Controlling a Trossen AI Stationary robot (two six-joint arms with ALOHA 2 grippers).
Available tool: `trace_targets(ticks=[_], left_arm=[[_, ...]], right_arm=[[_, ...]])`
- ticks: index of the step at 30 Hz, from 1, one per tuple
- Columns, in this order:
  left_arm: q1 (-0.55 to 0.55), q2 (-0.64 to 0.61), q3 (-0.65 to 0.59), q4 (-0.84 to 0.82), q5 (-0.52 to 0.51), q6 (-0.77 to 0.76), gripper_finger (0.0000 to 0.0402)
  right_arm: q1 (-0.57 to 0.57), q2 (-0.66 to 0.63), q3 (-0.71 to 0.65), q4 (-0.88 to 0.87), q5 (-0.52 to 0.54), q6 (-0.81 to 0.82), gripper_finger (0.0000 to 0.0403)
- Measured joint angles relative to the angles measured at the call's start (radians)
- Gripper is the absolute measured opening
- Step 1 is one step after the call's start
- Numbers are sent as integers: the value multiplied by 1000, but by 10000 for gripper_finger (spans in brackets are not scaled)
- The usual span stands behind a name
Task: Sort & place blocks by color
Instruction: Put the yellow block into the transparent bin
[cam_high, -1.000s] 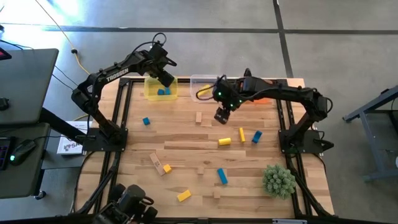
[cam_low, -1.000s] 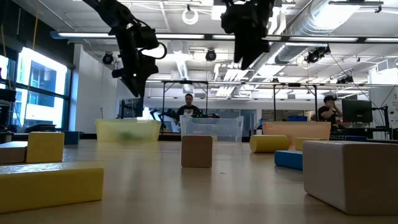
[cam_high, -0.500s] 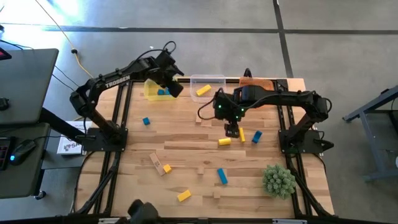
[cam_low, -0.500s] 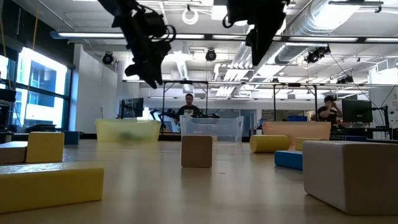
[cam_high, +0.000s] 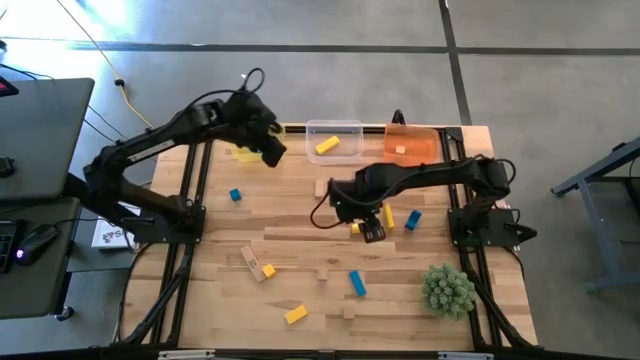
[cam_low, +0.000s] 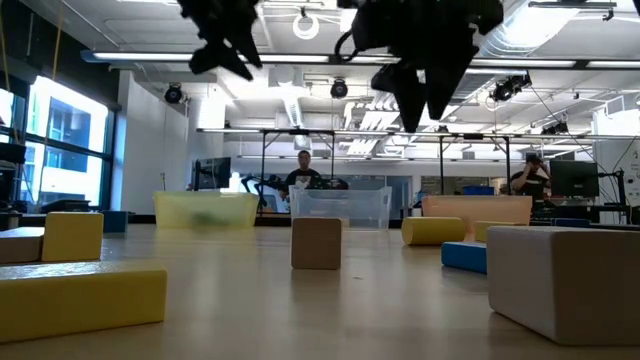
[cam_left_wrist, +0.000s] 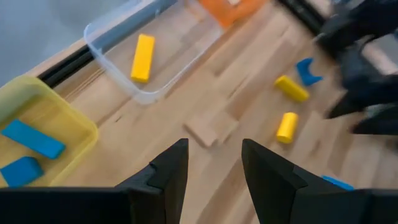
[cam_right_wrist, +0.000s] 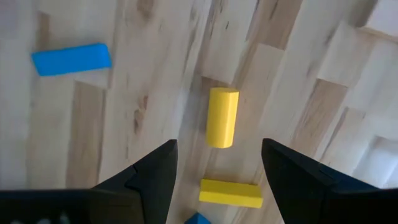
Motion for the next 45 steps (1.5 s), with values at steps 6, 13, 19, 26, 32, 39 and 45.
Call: trace_targets(ticks=[6,13,19,26,32,39,45], left_arm=[[-51,-97,0,-28,-119,-70,138],[-84,-124,0,-59,-135,-96,136],[-88,-124,0,-60,-135,-97,137],[-88,-124,0,-60,-160,-96,137],[-87,-124,0,-59,-161,-88,138],[-84,-124,0,-59,-205,-36,136],[-84,-123,0,-59,-253,9,137]], right_arm=[[17,90,0,0,22,-13,223],[28,180,-1,3,44,-9,223],[25,244,-1,21,52,62,223],[24,297,-1,32,57,75,223],[24,335,-1,45,75,94,214],[12,339,-1,58,88,98,136],[-33,338,0,56,63,110,96]])
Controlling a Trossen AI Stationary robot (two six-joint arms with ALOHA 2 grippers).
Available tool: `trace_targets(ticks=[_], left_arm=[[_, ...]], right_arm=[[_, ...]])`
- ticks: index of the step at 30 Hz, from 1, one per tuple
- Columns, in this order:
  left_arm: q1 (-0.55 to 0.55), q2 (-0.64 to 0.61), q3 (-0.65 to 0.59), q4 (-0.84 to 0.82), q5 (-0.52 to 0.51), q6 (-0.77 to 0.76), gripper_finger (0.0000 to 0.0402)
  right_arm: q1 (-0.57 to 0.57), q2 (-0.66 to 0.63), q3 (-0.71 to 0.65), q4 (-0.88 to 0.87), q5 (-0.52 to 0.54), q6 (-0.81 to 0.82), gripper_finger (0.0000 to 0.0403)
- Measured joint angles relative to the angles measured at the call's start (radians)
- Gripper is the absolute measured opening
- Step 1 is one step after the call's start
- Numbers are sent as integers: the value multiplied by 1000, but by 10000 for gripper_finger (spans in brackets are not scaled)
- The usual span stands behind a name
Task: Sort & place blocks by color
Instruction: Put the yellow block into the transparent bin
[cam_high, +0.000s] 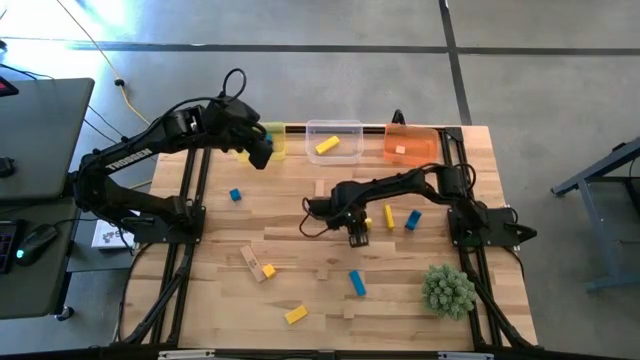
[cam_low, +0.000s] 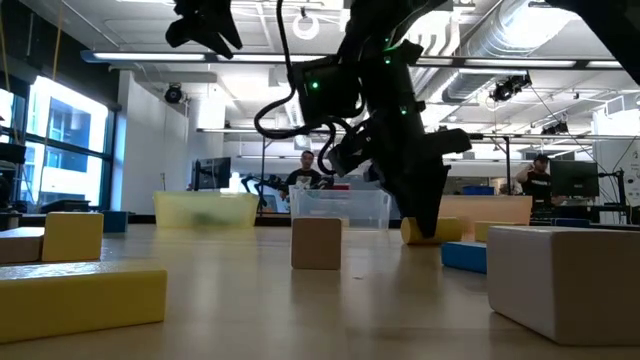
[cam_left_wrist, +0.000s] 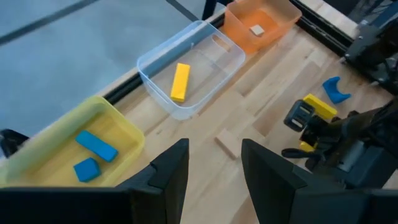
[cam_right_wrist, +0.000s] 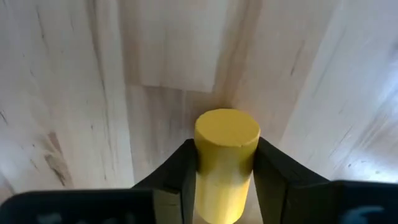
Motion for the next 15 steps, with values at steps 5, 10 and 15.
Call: trace_targets(ticks=[5,10,15], left_arm=[[17,0,0,0,-22,50,137],[62,0,0,7,-24,103,138],[119,0,0,10,-45,162,136]], right_arm=[[-44,1,9,-6,-65,10,96],[-86,2,75,-33,-70,11,96],[-135,2,185,-54,-70,21,96]])
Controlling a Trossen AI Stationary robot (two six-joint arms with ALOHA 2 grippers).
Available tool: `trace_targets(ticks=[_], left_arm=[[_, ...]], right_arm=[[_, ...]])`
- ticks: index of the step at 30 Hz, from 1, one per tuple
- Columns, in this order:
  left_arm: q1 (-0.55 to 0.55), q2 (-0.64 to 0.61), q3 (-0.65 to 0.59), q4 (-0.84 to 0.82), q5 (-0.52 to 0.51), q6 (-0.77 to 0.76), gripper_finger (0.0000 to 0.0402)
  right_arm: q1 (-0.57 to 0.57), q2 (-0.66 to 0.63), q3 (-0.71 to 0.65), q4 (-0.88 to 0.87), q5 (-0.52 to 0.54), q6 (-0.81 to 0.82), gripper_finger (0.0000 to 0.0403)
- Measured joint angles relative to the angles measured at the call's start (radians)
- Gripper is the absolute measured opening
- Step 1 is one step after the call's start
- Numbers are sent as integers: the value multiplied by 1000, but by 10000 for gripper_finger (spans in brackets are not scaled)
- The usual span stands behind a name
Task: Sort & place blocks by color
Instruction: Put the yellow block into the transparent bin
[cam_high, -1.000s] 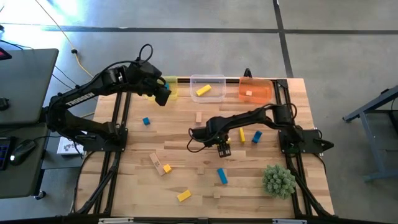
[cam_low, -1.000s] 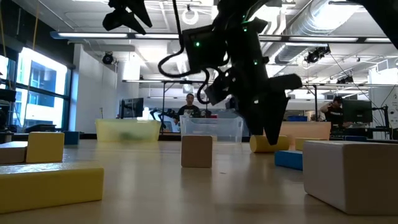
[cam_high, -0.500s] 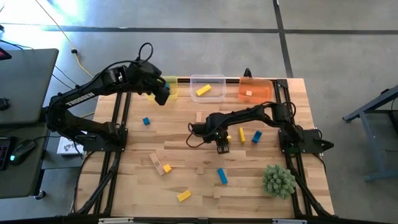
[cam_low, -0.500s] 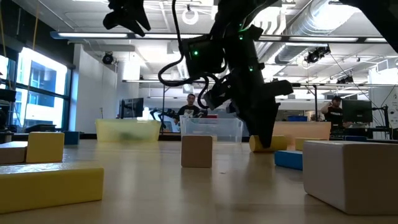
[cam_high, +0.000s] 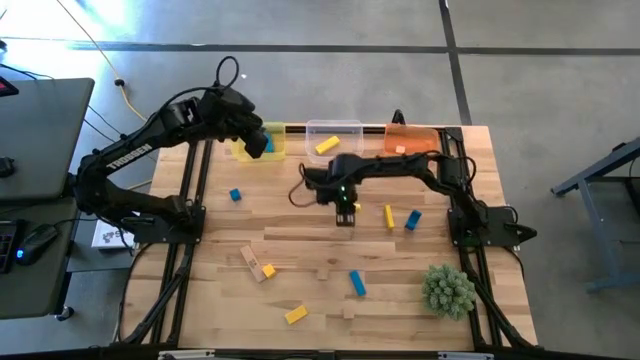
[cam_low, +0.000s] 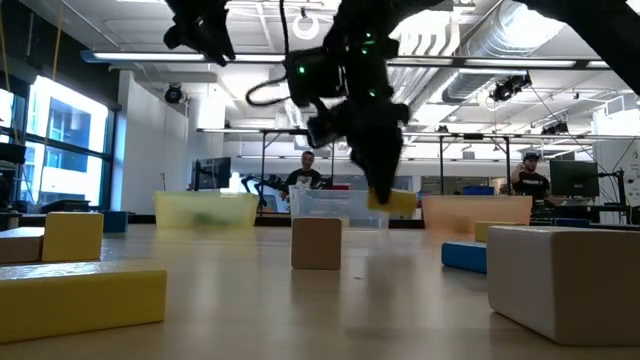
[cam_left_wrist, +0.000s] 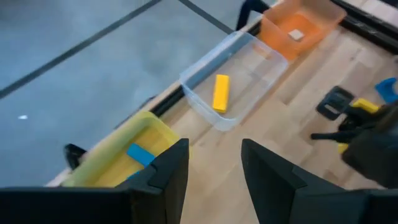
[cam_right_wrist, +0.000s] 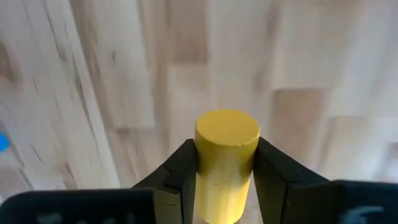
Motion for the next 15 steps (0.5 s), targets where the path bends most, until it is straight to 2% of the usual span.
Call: trace_targets(ticks=[7,15], left_arm=[[73,2,0,47,-1,72,138],[129,10,0,123,-1,138,138]], right_arm=[[-87,0,153,7,21,24,96],[-206,-1,298,147,50,122,96]])
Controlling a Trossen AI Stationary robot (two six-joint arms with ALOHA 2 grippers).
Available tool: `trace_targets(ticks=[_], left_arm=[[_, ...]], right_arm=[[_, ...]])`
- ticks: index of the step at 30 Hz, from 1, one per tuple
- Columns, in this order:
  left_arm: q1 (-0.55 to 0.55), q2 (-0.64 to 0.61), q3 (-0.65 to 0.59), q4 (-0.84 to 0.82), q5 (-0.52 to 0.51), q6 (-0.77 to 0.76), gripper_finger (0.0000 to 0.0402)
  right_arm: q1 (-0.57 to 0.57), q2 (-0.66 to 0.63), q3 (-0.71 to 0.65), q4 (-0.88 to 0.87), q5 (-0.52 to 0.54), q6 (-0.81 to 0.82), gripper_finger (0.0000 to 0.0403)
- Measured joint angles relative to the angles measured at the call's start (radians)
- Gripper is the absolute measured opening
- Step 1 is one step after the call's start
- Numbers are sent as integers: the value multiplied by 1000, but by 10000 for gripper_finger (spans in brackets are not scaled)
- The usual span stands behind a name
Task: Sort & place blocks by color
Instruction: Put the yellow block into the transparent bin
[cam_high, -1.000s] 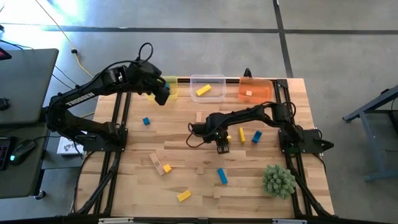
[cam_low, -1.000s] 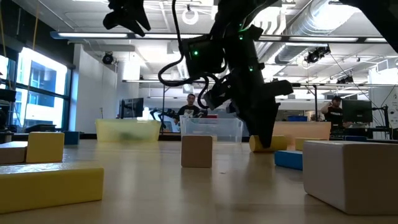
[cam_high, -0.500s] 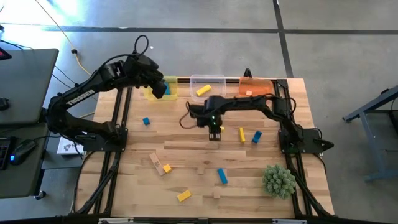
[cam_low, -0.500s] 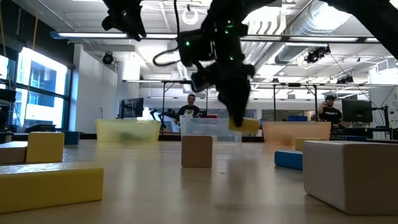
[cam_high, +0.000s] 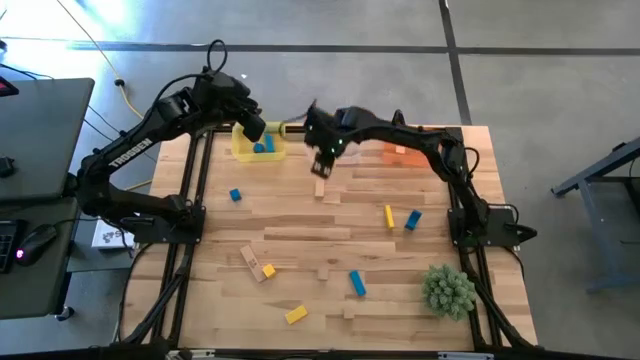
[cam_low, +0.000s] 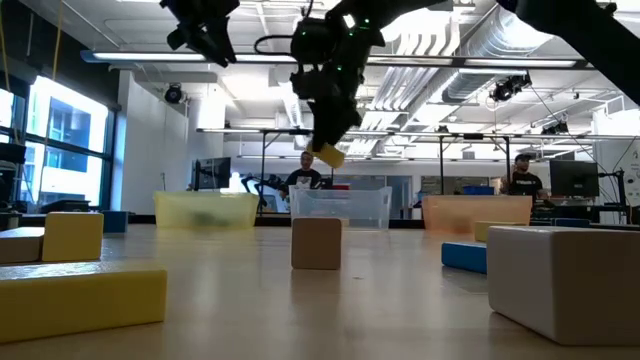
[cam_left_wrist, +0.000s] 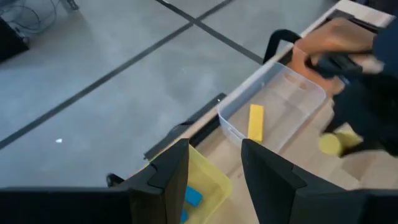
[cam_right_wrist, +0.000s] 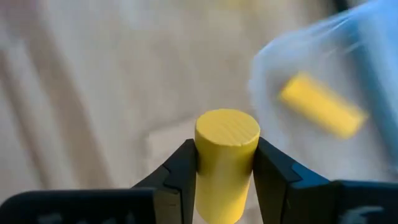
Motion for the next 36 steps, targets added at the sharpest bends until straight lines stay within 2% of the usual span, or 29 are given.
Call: trace_targets(ticks=[8,17,27,36], left_arm=[[28,64,0,21,1,52,138],[67,147,0,48,2,79,136],[109,201,0,48,4,79,136],[111,208,0,77,19,94,136]], right_arm=[[-108,-1,19,133,51,52,96],[-203,0,-128,240,49,121,96],[-229,0,-313,266,41,153,96],[-226,0,-369,292,38,181,96]])
